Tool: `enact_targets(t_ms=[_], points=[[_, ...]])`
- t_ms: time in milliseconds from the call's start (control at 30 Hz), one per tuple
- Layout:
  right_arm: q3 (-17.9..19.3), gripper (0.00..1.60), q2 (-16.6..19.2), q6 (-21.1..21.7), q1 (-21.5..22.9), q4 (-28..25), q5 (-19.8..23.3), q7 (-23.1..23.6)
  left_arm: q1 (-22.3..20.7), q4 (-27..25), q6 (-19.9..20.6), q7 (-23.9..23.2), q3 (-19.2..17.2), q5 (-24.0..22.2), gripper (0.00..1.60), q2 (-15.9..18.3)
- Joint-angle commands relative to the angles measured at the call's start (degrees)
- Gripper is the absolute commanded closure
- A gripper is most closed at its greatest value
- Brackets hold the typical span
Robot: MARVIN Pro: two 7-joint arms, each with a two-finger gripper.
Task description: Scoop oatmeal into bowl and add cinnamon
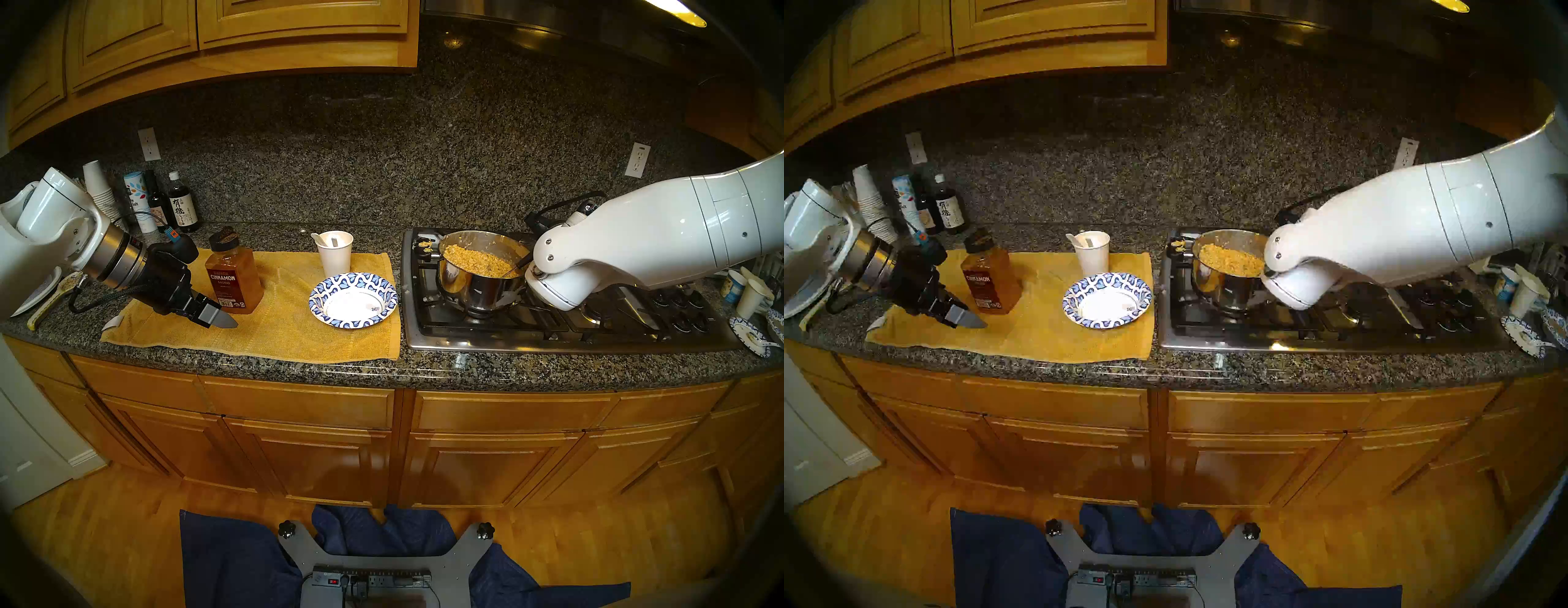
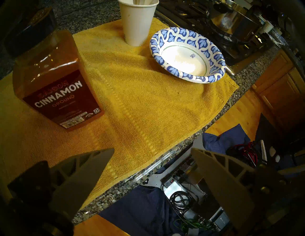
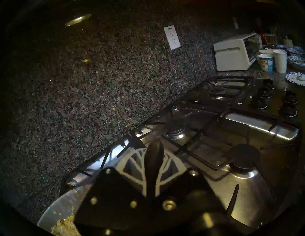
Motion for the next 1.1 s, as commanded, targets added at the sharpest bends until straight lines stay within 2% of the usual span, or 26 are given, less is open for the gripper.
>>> enact_targets(t_ms=[0,267,500,800,1067], points=[[3.6,1.6,2.7,-0.1,-0.4,1.0,2.8,-2.9,-1.4,0.1,-0.1,-0.1,-1.4,0.0,0.0,-0.1],[6.7,1.6,4.0,-0.1,-1.9,2.1,8.1,-3.3,-1.4,0.1,-0.1,-0.1,-1.4,0.0,0.0,-0.1],[8.1,1.6,5.3,-0.1,-2.4,3.4,10.7,-3.0,-1.4,0.1,-0.1,-0.1,-1.4,0.0,0.0,-0.1],[9.5,1.6,6.6,-0.1,-1.6,3.8,11.3,-2.7,-1.4,0.1,-0.1,-0.1,-1.4,0.0,0.0,-0.1],[10.7,1.6,7.9,-0.1,0.8,4.7,11.3,-2.7,-1.4,0.1,-0.1,0.0,-1.3,0.0,0.0,-0.1]])
